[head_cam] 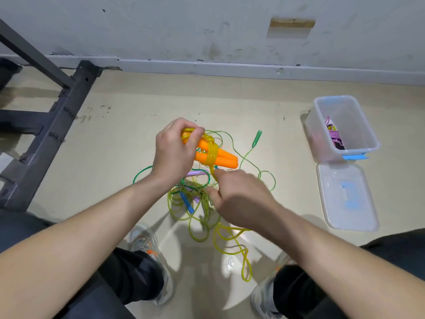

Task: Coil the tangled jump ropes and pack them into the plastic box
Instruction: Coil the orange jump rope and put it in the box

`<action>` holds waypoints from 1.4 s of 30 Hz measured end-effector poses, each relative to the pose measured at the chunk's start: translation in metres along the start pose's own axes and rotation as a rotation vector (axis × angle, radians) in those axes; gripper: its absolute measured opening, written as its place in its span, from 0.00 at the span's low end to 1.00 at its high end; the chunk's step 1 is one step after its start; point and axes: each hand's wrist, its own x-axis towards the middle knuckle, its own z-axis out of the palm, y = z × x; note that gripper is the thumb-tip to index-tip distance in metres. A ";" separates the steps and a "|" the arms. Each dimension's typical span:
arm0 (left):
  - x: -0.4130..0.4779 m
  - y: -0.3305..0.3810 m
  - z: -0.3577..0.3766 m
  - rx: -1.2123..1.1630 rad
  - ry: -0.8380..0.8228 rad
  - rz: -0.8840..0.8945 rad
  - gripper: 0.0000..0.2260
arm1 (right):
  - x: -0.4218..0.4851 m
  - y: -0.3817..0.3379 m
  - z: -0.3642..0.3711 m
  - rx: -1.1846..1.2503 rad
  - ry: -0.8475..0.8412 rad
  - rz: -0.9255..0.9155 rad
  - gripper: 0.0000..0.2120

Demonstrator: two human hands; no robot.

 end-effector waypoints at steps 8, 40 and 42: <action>-0.013 0.016 0.001 -0.338 -0.313 -0.222 0.05 | 0.034 0.068 -0.034 0.824 0.082 -0.084 0.11; -0.014 0.029 -0.001 -0.622 -0.501 -0.367 0.10 | 0.027 0.071 -0.024 1.294 -0.189 -0.077 0.13; -0.017 0.029 -0.001 -0.727 -0.539 -0.462 0.13 | 0.026 0.063 -0.011 1.450 -0.176 -0.047 0.19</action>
